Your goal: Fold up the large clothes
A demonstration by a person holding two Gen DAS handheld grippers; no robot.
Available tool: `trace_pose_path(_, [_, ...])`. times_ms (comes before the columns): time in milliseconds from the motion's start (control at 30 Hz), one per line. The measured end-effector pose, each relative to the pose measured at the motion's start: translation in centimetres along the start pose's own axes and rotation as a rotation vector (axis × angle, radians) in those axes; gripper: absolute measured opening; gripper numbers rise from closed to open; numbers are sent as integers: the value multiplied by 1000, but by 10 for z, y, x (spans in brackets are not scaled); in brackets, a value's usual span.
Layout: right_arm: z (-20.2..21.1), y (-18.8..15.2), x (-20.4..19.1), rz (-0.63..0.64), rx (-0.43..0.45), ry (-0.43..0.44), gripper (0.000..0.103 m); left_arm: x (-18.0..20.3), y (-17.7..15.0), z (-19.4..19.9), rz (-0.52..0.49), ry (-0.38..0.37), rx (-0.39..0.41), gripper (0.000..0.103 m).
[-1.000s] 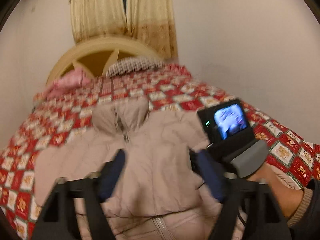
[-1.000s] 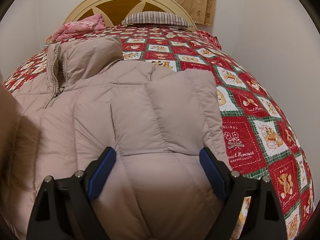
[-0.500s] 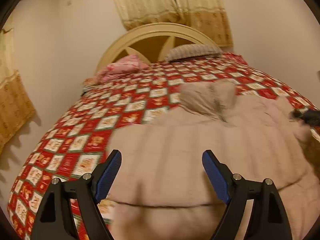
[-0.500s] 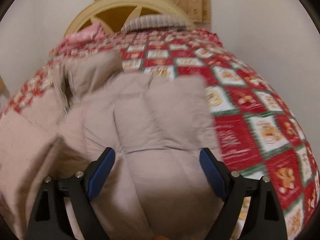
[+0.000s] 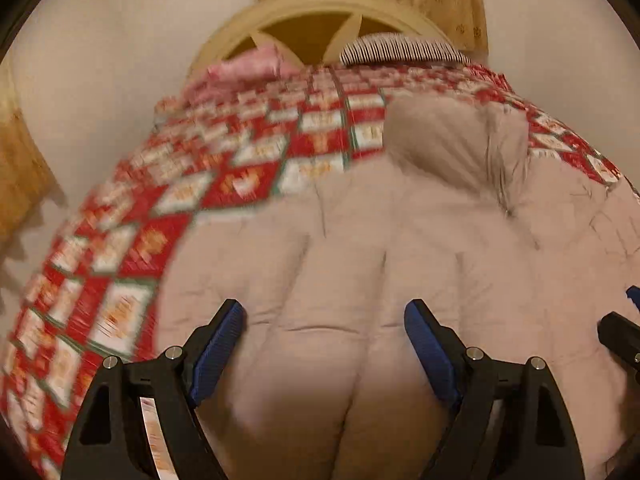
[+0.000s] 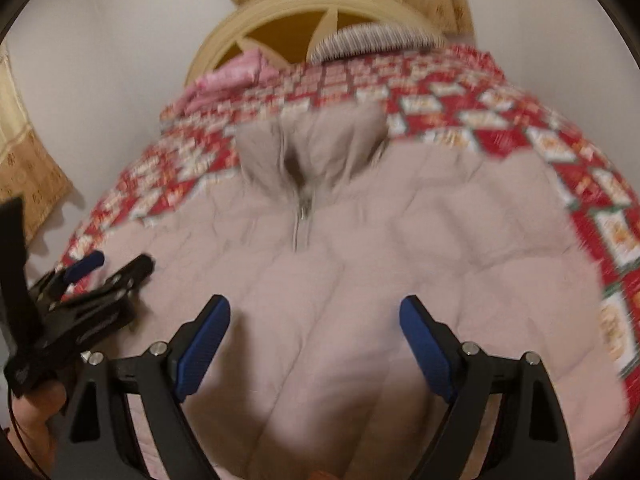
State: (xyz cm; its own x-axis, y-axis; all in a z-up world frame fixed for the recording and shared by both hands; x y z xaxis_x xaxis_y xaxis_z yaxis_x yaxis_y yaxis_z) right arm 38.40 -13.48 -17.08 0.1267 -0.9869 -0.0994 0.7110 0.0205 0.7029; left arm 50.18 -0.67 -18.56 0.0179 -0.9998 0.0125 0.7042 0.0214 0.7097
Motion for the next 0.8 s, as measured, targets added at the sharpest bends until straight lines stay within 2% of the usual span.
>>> trace_pose_path(133, [-10,-8,3,41,-4,-14,88,-6,-5,-8,47,-29,-11,91])
trace_pose_path(300, [-18,-12,0,88,-28,-66,89,-4,-9,-12,45,-17,-31,93])
trace_pose_path(800, [-21,-21,-2,128,-63,-121,92,-6,-10,-19,57,-5,-56,97])
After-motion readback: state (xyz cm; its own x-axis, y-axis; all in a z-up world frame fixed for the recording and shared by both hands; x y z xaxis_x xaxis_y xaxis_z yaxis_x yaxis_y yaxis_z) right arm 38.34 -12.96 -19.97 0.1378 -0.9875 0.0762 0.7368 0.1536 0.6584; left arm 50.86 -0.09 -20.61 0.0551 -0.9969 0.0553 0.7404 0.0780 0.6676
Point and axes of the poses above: each gripper's, at about its wrist camera, not at the fingertips, and z roughly against the way its jaws point, x to its right, y to its top, the point moved 2 cm from there along -z, roughly the way its jaws point, and after that the axes turned 10 degrees about z, right-handed, at the moved point
